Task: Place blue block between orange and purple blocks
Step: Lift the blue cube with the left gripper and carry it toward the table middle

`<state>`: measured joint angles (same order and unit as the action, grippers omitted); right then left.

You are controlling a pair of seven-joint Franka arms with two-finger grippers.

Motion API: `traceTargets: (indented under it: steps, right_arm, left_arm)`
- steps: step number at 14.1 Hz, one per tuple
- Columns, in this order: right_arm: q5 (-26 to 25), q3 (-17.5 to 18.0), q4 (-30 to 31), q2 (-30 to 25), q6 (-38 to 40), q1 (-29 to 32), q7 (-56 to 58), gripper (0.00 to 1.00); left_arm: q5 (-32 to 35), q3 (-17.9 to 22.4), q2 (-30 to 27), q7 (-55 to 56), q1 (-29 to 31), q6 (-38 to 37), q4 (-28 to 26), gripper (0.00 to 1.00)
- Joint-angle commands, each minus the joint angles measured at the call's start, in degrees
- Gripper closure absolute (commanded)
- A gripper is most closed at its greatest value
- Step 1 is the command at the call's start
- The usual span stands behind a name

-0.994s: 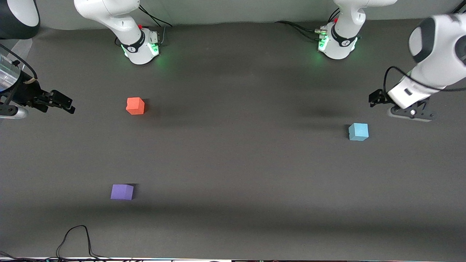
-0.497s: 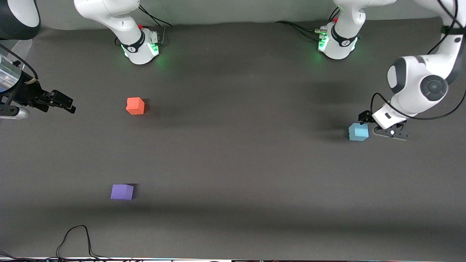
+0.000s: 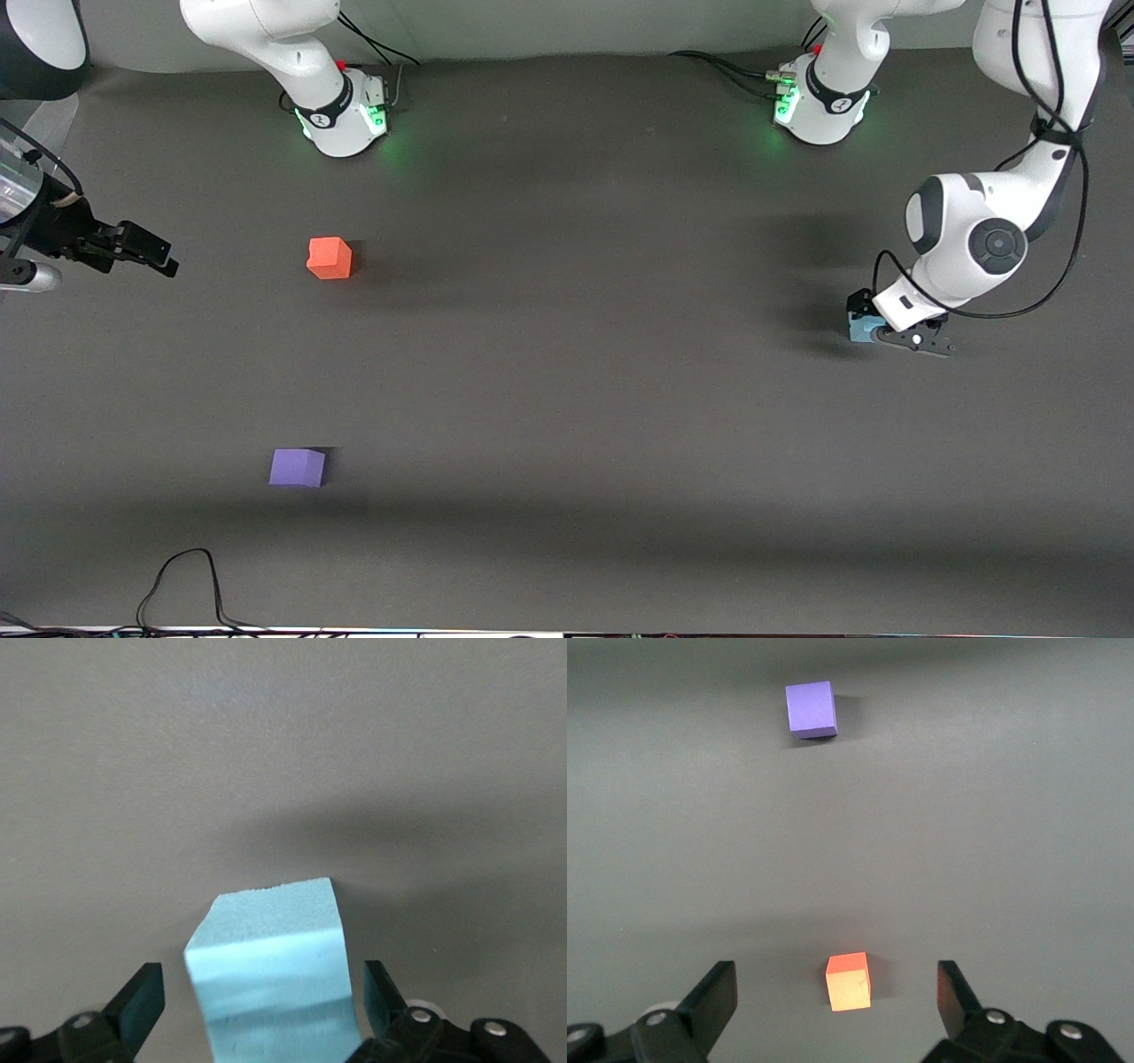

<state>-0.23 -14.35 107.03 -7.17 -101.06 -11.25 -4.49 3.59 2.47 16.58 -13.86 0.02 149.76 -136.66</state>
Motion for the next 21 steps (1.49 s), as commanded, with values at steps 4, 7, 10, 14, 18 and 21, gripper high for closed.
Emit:
traceTargets:
  steps: [4, 7, 10, 14, 18, 21]
  right_arm:
    - [0.9, -0.1, -1.1, 0.9, 2.6, -0.2, 1.2, 0.0]
    - [1.0, 0.0, -1.1, 1.2, 2.4, -0.3, 1.1, 0.0]
    - [1.5, 0.1, -1.1, 2.0, 2.4, -0.2, 1.1, 0.0]
    - [2.7, 0.4, -1.2, 2.0, 1.9, -0.3, 1.2, 0.0]
    - [2.6, 0.5, -1.4, 2.2, 2.4, 0.1, 1.3, 0.0]
    - [2.6, 0.6, -1.4, 2.4, 2.8, 0.1, 1.0, 0.0]
  left_arm:
    - [-0.2, 0.1, -0.1, -0.5, -0.4, -0.2, 0.8, 0.66]
    - [-0.3, -0.2, -0.1, 0.8, -0.6, -0.9, 1.2, 0.77]
    - [-0.5, -3.9, -2.3, 6.7, -0.6, -12.1, 7.3, 0.77]
    - [-0.8, -18.3, -1.8, 31.5, -1.0, -29.3, 22.2, 0.77]
    - [0.1, -24.0, 4.8, 53.1, -11.1, -28.9, 30.6, 0.77]
    - [4.2, -23.9, 14.1, 65.3, -19.7, -28.9, 41.0, 0.77]
